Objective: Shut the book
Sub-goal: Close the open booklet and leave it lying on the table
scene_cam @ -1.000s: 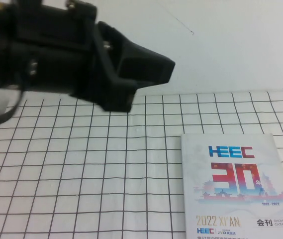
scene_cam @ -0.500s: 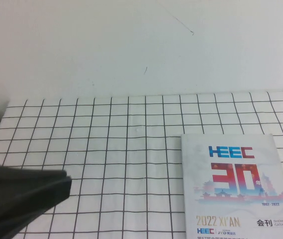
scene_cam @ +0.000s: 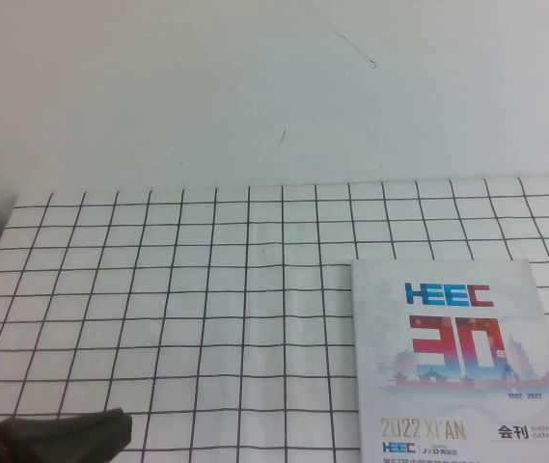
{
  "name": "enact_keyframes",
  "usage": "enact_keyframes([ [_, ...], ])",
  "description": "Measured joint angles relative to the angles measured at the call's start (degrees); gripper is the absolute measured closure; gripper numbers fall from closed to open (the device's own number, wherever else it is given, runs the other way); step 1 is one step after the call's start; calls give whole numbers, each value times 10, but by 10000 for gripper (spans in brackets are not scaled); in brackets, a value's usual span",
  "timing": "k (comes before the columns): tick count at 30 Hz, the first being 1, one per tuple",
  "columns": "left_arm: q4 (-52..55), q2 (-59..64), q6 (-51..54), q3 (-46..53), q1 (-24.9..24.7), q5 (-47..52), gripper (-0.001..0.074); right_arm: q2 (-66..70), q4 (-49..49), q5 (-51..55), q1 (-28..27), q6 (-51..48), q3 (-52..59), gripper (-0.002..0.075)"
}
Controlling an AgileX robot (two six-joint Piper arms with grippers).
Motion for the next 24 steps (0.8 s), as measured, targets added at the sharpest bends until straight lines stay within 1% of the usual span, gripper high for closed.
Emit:
enact_keyframes([
  [5, 0, 0, 0, 50, 0, -1, 738, 0, 0, -3, 0, 0, 67, 729],
  [9, 0, 0, 0, 84, 0, -1, 738, 0, 0, -38, 0, -4, 106, 729],
  [16, 10, -16, 6, 132, 0, 7, 738, 0, 0, -56, 0, -5, 117, 729],
  [19, 47, -52, 7, 156, 0, -47, 738, 0, 0, -57, 0, -6, 117, 729],
  [21, 79, -80, 7, 178, 0, -122, 738, 0, 0, -57, 0, -6, 117, 729],
  [24, 112, -115, 6, 207, 8, -194, 738, 0, 0, -57, 0, -6, 117, 729],
])
